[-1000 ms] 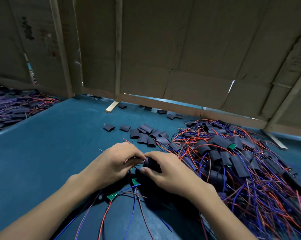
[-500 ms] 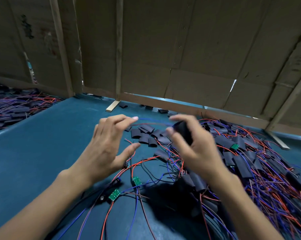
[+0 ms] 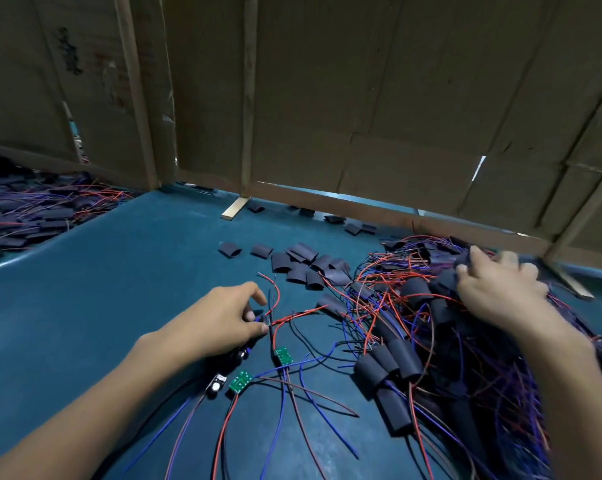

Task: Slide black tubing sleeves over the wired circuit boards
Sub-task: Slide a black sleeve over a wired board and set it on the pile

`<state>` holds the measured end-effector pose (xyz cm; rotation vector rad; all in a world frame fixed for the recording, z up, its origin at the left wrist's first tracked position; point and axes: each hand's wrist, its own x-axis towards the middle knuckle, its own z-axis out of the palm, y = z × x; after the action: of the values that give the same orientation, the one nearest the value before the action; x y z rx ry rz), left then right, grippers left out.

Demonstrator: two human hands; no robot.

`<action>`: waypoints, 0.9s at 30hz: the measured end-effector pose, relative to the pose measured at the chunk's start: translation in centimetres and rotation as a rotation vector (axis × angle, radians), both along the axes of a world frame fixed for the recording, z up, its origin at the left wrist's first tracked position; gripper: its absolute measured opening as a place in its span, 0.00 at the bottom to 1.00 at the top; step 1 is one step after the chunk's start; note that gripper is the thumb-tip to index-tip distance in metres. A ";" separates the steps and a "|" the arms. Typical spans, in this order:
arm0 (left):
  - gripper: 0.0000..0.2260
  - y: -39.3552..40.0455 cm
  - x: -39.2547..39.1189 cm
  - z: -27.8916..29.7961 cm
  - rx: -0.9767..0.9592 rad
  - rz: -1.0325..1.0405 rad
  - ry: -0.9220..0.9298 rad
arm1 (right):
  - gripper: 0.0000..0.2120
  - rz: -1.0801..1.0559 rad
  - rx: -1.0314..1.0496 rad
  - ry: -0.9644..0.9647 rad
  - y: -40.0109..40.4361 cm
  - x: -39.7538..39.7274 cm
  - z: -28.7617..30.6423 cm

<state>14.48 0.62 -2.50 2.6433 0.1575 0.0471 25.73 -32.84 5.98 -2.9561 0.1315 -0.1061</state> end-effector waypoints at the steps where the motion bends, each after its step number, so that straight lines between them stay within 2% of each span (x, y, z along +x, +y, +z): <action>1: 0.13 0.0 0.0 0.0 -0.030 0.011 -0.023 | 0.21 -0.008 -0.031 -0.004 0.2 0.1 -0.3; 4: 0.08 0.0 0.1 0.0 -0.029 0.025 -0.093 | 0.27 -0.006 -0.080 -0.125 0.9 -0.1 -0.5; 6: 0.07 -0.1 0.2 0.1 -0.054 0.026 -0.179 | 0.28 0.074 -0.020 -0.356 1.8 -1.1 -0.3; 7: 0.06 -0.2 0.2 0.4 -0.138 0.040 -0.238 | 0.25 0.156 0.055 -0.488 2.3 -1.7 -0.1; 9: 0.04 -0.6 -0.1 1.3 -0.444 0.048 -0.340 | 0.16 0.383 0.281 -0.645 3.8 -3.2 0.5; 10: 0.05 -1.1 -0.3 2.0 -0.633 0.013 -0.355 | 0.11 0.490 0.443 -0.617 4.7 -4.0 0.7; 11: 0.08 -1.7 -0.5 2.6 -0.822 -0.040 -0.348 | 0.11 0.568 0.604 -0.505 5.8 -4.9 0.7; 12: 0.11 -2.4 -0.8 3.2 -0.970 -0.090 -0.338 | 0.16 0.619 0.745 -0.341 7.0 -5.8 0.7; 14: 0.12 -4.2 -1.2 3.8 -1.087 -0.182 -0.359 | 0.18 0.674 0.896 0.001 9.2 -7.2 -0.1; 16: 0.08 -6.0 -1.3 3.8 -1.088 -0.230 -0.410 | 0.16 0.674 1.021 0.228 10.6 -7.9 -1.0; 18: 0.07 -7.1 -1.2 3.5 -1.082 -0.218 -0.426 | 0.13 0.633 1.163 0.328 10.5 -7.7 -1.3; 24: 0.05 -7.8 0.9 2.8 -0.986 -0.168 -0.311 | 0.12 0.530 1.373 0.248 8.7 -6.0 -0.3; 27: 0.03 -6.2 4.5 1.6 -0.648 -0.073 -0.459 | 0.15 0.407 1.460 0.280 7.2 -5.0 0.6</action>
<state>18.96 -5.58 -0.86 1.9296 -0.0721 0.4873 20.69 -25.60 6.54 -1.4723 -0.2566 0.3222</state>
